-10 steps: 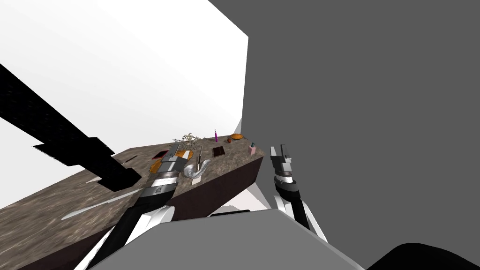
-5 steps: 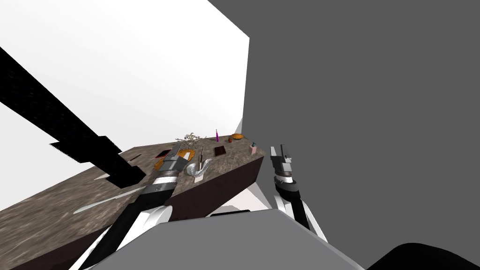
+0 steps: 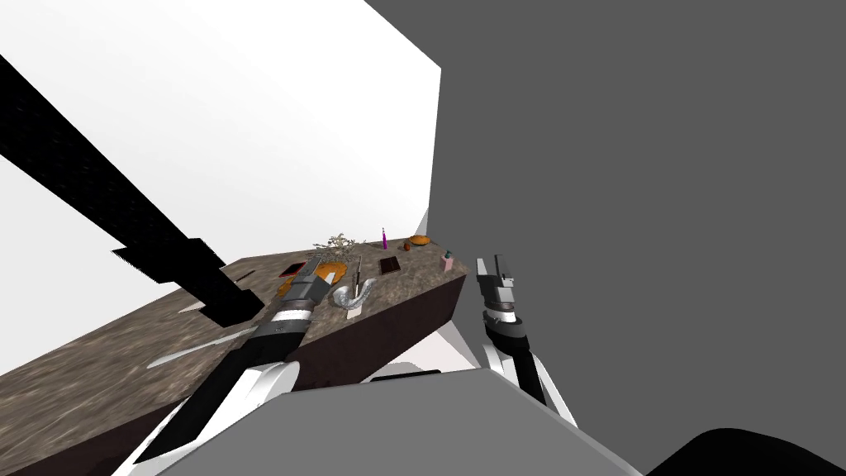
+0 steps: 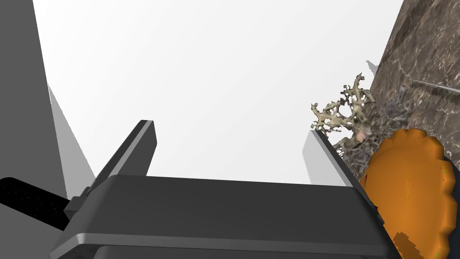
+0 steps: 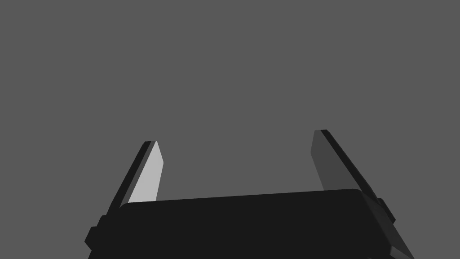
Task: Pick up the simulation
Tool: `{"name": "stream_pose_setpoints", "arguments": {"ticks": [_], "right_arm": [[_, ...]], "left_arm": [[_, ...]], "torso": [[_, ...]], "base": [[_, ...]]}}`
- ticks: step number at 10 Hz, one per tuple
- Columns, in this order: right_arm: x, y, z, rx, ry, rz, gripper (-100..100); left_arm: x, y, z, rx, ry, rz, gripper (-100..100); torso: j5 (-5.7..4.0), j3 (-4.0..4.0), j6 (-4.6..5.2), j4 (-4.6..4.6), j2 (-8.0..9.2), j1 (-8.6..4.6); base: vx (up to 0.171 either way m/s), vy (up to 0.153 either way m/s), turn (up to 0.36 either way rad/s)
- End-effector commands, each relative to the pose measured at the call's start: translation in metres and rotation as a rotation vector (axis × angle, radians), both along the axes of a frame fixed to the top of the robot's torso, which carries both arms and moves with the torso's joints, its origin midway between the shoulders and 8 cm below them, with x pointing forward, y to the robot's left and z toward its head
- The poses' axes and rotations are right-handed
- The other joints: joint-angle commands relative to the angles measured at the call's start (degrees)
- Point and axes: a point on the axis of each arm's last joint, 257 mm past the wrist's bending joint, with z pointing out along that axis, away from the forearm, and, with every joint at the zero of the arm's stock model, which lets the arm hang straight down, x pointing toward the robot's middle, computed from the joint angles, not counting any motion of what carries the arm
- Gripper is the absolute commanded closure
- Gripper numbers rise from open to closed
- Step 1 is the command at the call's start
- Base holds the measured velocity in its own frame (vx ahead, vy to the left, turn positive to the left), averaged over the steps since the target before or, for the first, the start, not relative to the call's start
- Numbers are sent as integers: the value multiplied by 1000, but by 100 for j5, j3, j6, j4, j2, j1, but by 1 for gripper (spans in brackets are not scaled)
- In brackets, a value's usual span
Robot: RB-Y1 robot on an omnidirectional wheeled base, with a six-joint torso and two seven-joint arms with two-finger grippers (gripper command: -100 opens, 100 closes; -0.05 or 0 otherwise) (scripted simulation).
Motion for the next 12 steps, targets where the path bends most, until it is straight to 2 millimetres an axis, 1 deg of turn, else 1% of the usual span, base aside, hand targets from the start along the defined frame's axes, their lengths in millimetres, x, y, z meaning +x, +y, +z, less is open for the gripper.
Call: {"name": "stream_pose_setpoints", "arguments": {"ticks": [1,4,5,6,7,9,10,12], "right_arm": [[0,0,0,0,0,0,0],[0,0,0,0,0,0,0],[0,0,0,0,0,0,0],[0,0,0,0,0,0,0],[0,0,0,0,0,0,0],[0,0,0,0,0,0,0],[0,0,0,0,0,0,0],[0,0,0,0,0,0,0]], "left_arm": [[2,1,-7,-6,31,1,-100],[6,12,-24,-46,113,9,-100],[8,12,-33,-50,146,9,-100],[9,12,-37,-52,162,9,-100],[9,17,-41,-70,187,14,-100],[10,17,-52,-76,230,14,-100],[10,23,-56,-94,254,20,-100],[10,23,-68,-100,299,20,-100]], "torso": [[0,0,0,0,0,0],[-1,0,0,0,-1,-2],[0,0,0,0,1,1],[0,0,0,0,1,0],[-1,-1,0,0,-2,-4],[-1,-1,0,0,-1,-3],[-1,-2,0,-1,-4,-6],[-1,-1,0,-1,-3,-4]], "base": [[-11,9,-5],[-21,17,6],[-24,20,-2],[-12,8,0],[-17,14,-5],[-13,10,-2],[-14,8,-16],[-12,10,-4]]}}
